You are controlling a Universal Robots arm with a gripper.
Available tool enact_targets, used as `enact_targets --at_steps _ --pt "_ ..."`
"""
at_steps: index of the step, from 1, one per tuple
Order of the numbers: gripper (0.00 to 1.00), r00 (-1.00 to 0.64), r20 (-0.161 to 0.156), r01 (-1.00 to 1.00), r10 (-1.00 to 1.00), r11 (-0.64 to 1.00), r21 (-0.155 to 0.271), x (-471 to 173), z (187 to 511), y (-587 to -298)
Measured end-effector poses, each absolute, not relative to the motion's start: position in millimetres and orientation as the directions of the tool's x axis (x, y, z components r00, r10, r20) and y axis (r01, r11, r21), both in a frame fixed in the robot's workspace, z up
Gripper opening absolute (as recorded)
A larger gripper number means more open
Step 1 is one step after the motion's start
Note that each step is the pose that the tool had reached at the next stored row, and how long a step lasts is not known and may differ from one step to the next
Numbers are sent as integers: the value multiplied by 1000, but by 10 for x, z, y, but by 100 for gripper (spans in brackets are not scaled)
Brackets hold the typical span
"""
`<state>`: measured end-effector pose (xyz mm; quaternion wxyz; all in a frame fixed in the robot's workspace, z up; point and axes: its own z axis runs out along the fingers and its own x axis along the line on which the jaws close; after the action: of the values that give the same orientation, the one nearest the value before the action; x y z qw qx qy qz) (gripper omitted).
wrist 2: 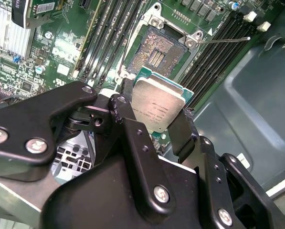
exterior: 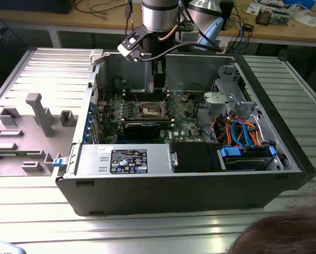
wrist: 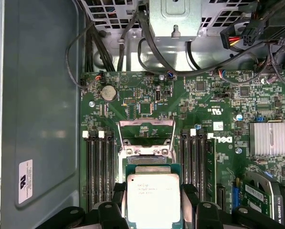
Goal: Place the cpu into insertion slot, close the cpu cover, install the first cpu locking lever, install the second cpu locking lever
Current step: 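Place the cpu into insertion slot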
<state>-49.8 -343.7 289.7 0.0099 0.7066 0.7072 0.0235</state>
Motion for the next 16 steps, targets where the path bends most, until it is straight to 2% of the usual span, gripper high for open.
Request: enact_targets --at_steps 16 --pt "54 -1 19 999 1000 0 47 -499 2859 -3437"
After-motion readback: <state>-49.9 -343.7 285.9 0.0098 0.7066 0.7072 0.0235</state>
